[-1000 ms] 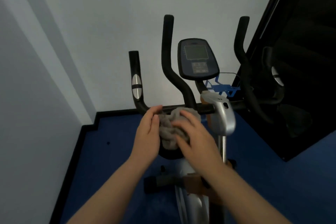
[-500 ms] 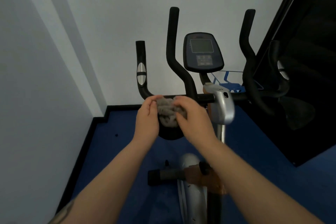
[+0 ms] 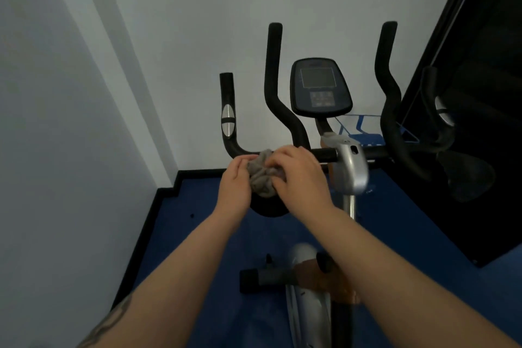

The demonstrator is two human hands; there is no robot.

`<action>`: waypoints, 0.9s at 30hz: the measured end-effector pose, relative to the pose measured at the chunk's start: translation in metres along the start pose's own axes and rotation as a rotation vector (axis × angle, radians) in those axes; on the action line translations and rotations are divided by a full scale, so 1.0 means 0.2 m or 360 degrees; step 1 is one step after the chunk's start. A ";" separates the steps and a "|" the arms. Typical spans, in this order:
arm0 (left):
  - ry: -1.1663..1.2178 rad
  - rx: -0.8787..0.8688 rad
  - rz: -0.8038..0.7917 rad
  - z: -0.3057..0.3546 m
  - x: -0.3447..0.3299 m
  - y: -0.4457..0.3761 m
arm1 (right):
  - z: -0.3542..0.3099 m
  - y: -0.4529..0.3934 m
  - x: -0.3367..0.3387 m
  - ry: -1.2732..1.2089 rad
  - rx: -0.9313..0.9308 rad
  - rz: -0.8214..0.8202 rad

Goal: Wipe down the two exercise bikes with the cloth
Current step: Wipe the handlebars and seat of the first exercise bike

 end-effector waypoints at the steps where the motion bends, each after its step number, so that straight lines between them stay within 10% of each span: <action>1: 0.0041 0.0028 -0.0012 0.00 0.00 0.00 | -0.02 0.01 -0.01 -0.0052 -0.0048 -0.0031; 27: 0.0154 0.0079 -0.0224 -0.03 0.01 -0.04 | -0.04 0.23 -0.19 0.0048 -0.0100 0.0618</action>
Point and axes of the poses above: each hand's wrist, its own y-axis away from the middle knuckle, its own x-axis out of the back of the hand, z = x × y, the point moved 2 cm from there along -y, towards the middle knuckle, and after that the axes turned 11 degrees about -x, right-handed, at the moved point
